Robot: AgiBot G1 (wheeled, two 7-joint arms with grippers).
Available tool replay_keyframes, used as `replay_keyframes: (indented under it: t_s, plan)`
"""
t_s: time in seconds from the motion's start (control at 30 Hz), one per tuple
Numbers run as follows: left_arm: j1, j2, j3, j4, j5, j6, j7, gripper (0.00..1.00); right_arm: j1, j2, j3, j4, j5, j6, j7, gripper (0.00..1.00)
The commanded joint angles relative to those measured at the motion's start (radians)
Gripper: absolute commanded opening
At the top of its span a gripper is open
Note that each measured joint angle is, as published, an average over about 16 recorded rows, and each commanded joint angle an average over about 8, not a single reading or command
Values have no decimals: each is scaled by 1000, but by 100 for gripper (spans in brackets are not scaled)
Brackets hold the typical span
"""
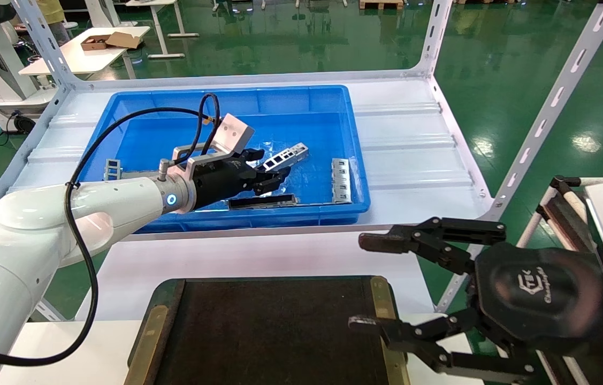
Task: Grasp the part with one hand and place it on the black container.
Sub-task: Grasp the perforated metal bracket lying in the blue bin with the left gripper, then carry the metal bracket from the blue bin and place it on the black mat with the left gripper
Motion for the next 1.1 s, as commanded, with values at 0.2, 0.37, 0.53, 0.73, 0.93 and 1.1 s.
replay_keyframes:
  t_s: [0.2, 0.37, 0.53, 0.73, 0.93, 1.1]
  plan:
    - [4, 0, 19, 3, -12, -6, -6, 0, 0, 0, 0, 0, 0, 0, 0, 0]
    - [7, -1, 31, 1, -24, -7, -9, 0, 0, 0, 0, 0, 0, 0, 0, 0]
    - [5, -5, 34, -5, -44, 7, -1, 0, 0, 0, 0, 0, 0, 0, 0, 0]
    - [-12, -29, 17, -12, -85, 74, 44, 0, 0, 0, 0, 0, 0, 0, 0, 0]
    - [-30, -87, -16, -25, -140, 241, 102, 0, 0, 0, 0, 0, 0, 0, 0, 0]
    - [-35, -150, -35, -52, -178, 414, 126, 0, 0, 0, 0, 0, 0, 0, 0, 0]
